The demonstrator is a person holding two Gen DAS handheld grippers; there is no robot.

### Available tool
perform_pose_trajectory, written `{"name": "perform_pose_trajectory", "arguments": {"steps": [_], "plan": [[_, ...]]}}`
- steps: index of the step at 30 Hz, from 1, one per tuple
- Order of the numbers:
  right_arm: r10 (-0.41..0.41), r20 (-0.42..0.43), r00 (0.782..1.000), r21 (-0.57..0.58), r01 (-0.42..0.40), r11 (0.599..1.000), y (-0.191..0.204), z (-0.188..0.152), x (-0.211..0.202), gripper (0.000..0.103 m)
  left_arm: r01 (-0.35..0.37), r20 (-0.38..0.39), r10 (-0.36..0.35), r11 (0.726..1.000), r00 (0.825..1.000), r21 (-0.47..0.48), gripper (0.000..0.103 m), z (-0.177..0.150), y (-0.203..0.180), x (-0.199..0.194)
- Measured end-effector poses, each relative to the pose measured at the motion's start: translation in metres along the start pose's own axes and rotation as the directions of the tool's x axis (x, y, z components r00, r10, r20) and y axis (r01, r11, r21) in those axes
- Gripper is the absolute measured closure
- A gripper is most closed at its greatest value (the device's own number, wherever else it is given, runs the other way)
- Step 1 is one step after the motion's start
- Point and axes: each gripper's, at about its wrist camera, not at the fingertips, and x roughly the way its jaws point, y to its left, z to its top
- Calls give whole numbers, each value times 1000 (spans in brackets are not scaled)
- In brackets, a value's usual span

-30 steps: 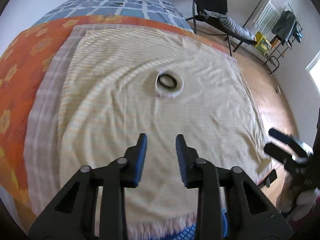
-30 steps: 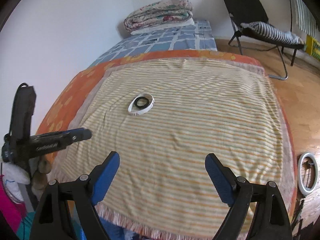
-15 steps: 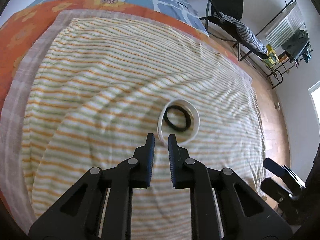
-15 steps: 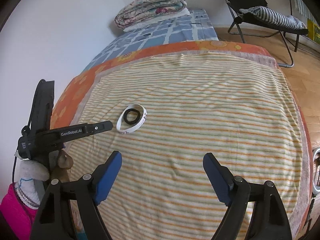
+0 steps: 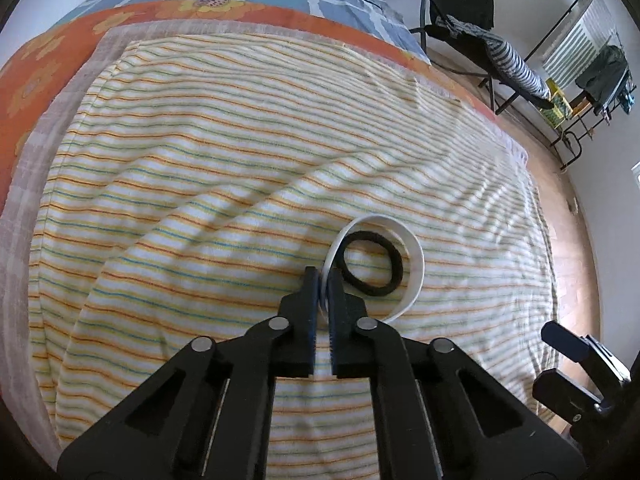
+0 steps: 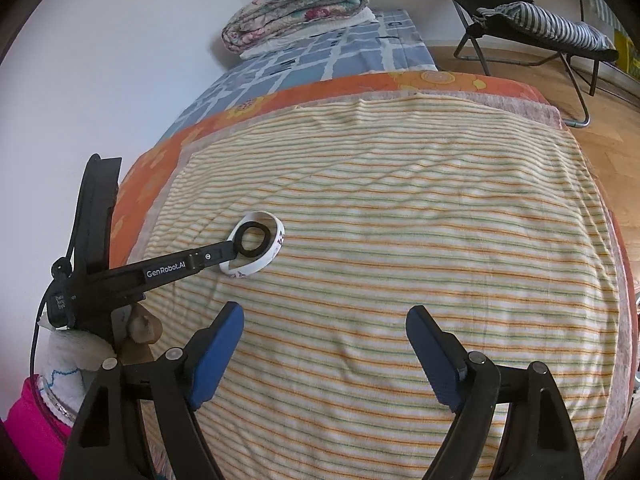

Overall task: Collect trash
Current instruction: 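Move both tools back to the white tape roll on the towel, then grasp the black ring with the right tool while the left tool grasps the white tape roll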

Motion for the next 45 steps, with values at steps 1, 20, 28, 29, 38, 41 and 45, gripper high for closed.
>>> {"name": "perform_pose_trajectory", "arguments": {"steps": [1,20,28,29,38,41,45], "plan": [[-1,0,1000,-2,1,1000,0,0,0,17,9,0,-9,1000,1000,-3,103,1,1,0],[83,-14,996,72,-81,994,-2,20,28,41,58,45,-57,998,997,-20,103,-1,12,-34],[109,-35,993,53,-107,993,25,43,69,52,14,68,-10,999,998,-50,103,-3,43,-51],[102,-39,994,44,-100,994,30,47,75,56,9,67,-6,999,998,-52,103,-4,47,-52],[-91,-72,993,-138,80,987,69,57,111,79,-9,68,12,999,998,-52,103,-7,64,-61],[-157,-50,986,-207,144,968,77,53,112,100,-13,71,16,999,997,-45,103,-9,65,-65],[-117,-41,992,-153,110,982,67,52,100,101,-20,74,22,1000,997,-24,103,-16,63,-73]]}}
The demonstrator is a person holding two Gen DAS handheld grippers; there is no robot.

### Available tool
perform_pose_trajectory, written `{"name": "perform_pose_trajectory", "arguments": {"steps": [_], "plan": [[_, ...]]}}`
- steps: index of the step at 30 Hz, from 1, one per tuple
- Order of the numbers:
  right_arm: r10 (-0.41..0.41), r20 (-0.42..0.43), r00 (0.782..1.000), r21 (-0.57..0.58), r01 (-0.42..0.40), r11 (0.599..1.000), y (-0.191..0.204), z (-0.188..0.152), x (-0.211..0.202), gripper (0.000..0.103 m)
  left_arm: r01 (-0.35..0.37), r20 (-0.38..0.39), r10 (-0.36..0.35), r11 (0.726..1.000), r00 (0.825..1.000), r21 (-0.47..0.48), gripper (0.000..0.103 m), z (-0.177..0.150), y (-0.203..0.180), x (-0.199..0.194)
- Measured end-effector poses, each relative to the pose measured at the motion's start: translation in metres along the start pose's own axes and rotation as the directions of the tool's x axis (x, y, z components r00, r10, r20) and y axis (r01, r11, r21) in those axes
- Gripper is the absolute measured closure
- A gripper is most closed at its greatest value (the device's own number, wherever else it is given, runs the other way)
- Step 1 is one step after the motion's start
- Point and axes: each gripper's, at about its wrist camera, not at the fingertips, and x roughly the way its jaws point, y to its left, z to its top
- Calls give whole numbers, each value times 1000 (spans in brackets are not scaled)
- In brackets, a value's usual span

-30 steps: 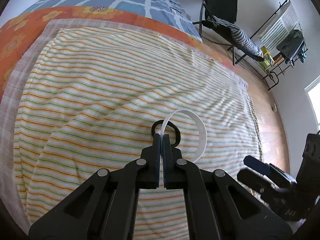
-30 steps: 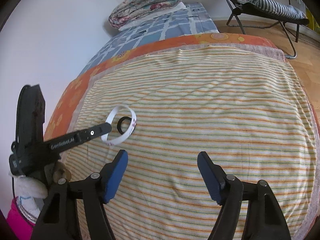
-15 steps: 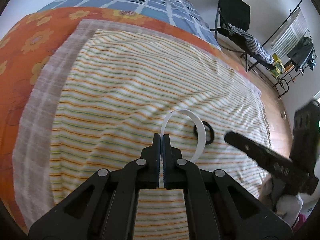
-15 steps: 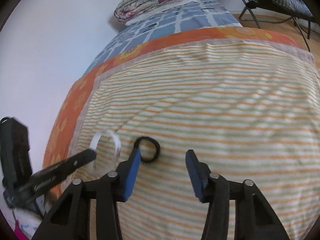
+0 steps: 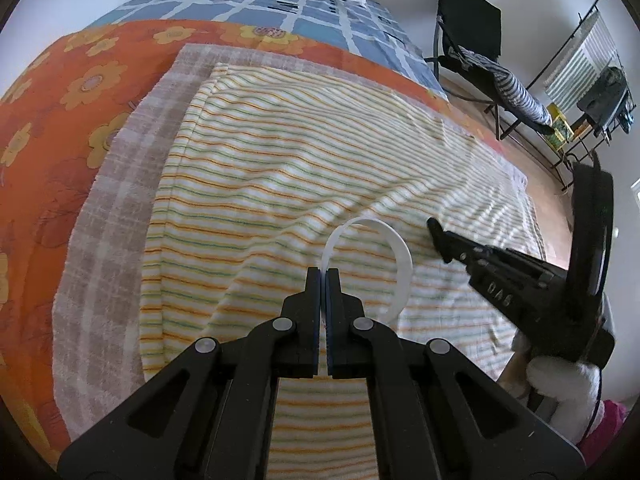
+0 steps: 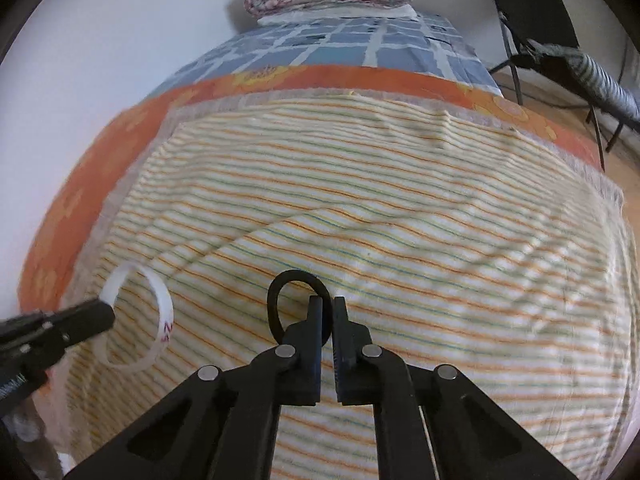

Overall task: Collect trash
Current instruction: 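Grasp the black ring with the right tool while the left tool grasps the white tape roll, then carry the tape roll and black ring to the basket and release both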

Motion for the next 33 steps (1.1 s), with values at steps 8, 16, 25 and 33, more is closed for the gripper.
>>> {"name": "perform_pose_trajectory", "arguments": {"steps": [8,16,25,33], "plan": [[70,57,996,14,-71,997,2,-15,-48,101,3,22,-4,999,1000,53,103,-20,-12,-35],[127,107,986,-8,-127,992,8,-58,-116,101,22,71,-31,992,997,122,103,-56,-36,-91],[148,142,979,-34,-145,989,13,-120,-179,101,47,99,-70,976,993,212,103,-117,-63,-143],[158,139,978,-41,-154,987,17,-179,-212,101,67,78,-94,954,993,291,103,-179,-83,-161]]}}
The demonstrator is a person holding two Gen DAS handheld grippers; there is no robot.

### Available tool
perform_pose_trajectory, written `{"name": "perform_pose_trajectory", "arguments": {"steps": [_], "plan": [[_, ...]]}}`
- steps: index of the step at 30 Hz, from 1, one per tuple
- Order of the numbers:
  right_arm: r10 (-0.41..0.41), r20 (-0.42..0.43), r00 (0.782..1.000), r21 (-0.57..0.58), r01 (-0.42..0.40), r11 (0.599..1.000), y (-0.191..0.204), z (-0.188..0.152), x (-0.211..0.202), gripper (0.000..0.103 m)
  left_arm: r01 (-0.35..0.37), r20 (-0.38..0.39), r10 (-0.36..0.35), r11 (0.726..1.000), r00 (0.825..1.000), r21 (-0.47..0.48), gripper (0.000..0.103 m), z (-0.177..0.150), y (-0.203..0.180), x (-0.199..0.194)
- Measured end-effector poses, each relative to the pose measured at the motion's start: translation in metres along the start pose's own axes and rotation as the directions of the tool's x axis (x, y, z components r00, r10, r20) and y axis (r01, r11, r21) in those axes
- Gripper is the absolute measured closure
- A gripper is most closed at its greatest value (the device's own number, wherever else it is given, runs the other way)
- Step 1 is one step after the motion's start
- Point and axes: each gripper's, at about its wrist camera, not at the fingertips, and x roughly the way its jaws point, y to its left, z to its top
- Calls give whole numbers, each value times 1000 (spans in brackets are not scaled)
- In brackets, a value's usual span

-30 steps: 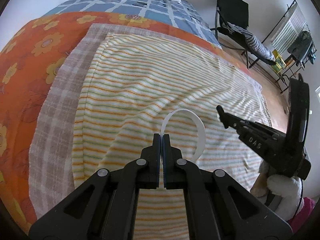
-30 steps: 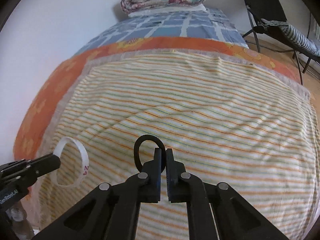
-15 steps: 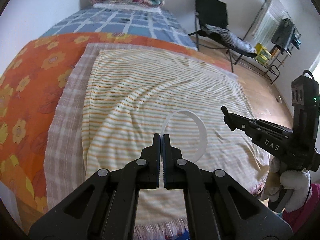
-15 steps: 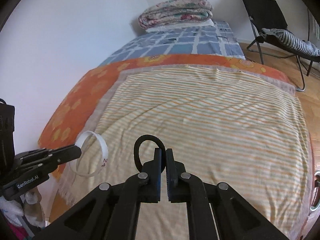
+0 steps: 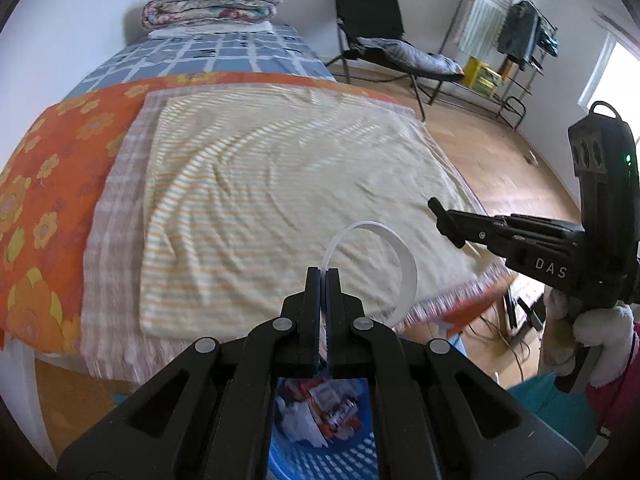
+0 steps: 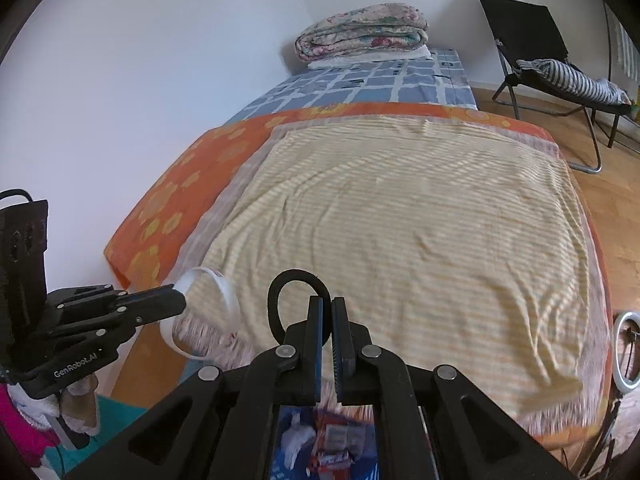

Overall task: Collect trash
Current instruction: 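Carry the tape roll and black ring to the basket and release both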

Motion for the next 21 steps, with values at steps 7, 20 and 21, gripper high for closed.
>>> {"name": "perform_pose_trajectory", "arguments": {"steps": [7,20,21], "plan": [[-6,-3,1000,-16,6,1000,11,-39,-19,101,13,-27,-12,999,1000,41,103,-39,-21,-5],[-4,-67,998,-22,3,1000,15,-92,-16,101,3,-91,4,997,996,78,103,-84,-31,11],[-1,-71,997,-20,0,1000,15,-94,-15,101,4,-97,4,997,995,78,103,-86,-31,12]]}}
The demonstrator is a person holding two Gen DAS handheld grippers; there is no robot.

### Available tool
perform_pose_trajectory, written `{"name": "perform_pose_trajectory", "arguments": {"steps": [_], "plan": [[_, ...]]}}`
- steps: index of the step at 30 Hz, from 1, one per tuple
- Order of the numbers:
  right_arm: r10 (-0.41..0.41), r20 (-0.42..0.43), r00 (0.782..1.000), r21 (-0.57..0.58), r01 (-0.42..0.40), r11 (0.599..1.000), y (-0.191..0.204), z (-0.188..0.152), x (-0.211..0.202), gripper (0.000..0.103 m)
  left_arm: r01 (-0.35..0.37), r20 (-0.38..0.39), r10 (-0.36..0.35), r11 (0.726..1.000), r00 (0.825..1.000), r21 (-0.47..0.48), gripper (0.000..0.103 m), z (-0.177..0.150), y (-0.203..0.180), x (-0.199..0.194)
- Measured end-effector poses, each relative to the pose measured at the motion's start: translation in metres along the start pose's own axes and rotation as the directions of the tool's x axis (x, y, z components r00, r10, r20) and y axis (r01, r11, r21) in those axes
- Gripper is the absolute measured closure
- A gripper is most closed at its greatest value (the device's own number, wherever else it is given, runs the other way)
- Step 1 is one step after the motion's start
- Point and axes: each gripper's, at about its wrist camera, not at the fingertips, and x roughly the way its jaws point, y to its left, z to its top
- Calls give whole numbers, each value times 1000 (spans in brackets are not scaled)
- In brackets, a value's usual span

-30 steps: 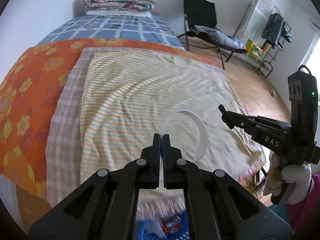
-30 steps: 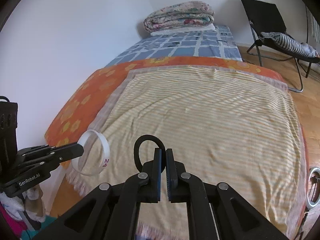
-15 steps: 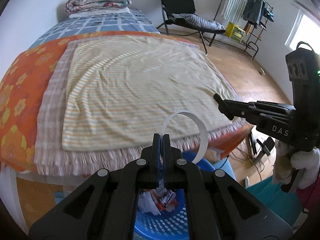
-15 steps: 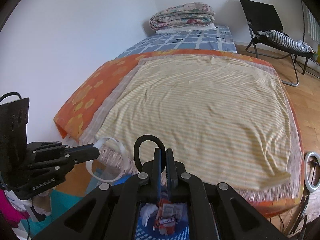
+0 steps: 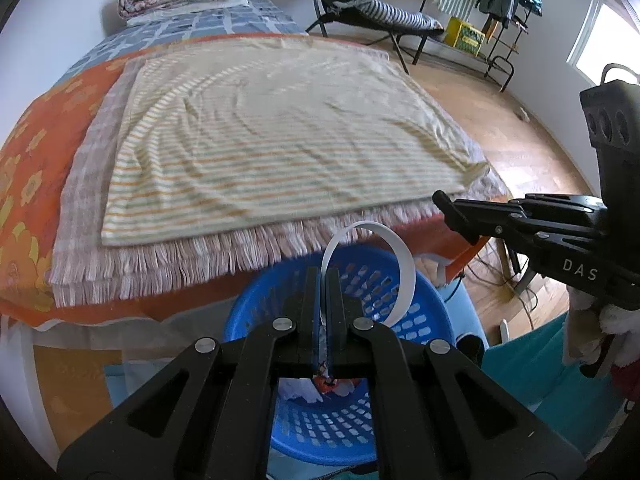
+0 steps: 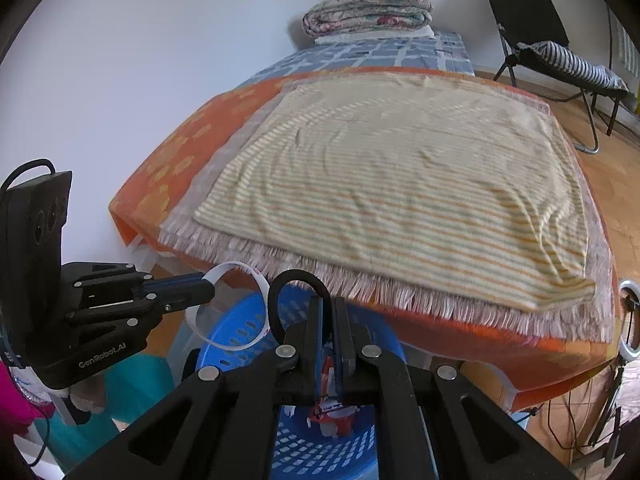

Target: Collect trash

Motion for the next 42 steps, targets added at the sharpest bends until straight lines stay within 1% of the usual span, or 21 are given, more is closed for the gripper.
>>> {"name": "perform_pose_trajectory", "arguments": {"steps": [9,17,20,22,23,25,27,28,29,30,34,35,36,38,41,42], "plan": [[-5,-29,1000,-5,5,1000,-1,-16,7,100,-8,-52,8,1000,999,-8,103,-17,3,14],[3,-66,998,6,-3,1000,-4,-25,15,95,-18,-80,18,1000,997,1,103,-28,3,21],[7,-71,997,8,-6,1000,-4,-28,17,85,-17,-91,16,1000,996,-1,103,-30,3,22],[1,-72,997,3,-1,1000,-3,-28,17,82,-19,-96,19,1000,995,-3,103,-31,3,23],[-1,-72,997,1,1,1000,-2,-29,17,78,-21,-100,20,1000,995,-4,101,-31,4,24],[-4,-71,998,2,4,1000,-1,-30,17,76,-18,-105,17,1000,994,-8,93,-32,4,25],[-9,-71,997,3,9,1000,-1,-30,17,72,-23,-103,22,1000,994,-7,74,-33,4,25],[-13,-70,997,6,13,1000,-1,-30,17,70,-28,-100,27,1000,995,-6,68,-33,4,24],[-16,-69,997,7,16,1000,-2,-30,17,65,-31,-96,30,1000,995,-7,60,-34,4,23],[-18,-67,998,9,19,1000,-2,-30,17,58,-35,-91,34,999,995,-8,55,-34,4,22],[-36,-56,998,13,37,999,-3,-28,14,41,-43,-92,41,999,995,-16,50,-33,6,22],[-42,-56,998,13,43,999,-4,-28,14,33,-45,-94,43,999,995,-20,44,-33,7,22],[-49,-55,997,15,50,999,-4,-27,14,28,-45,-91,43,999,995,-22,40,-33,7,22],[-56,-50,997,16,57,998,-4,-26,14,26,-50,-83,48,999,995,-23,40,-32,7,20],[-70,-45,997,18,71,997,-5,-24,13,17,-54,-76,52,998,996,-22,36,-31,7,19],[-71,-43,997,19,72,997,-5,-23,13,16,-54,-73,52,998,996,-23,36,-30,7,18]]}}
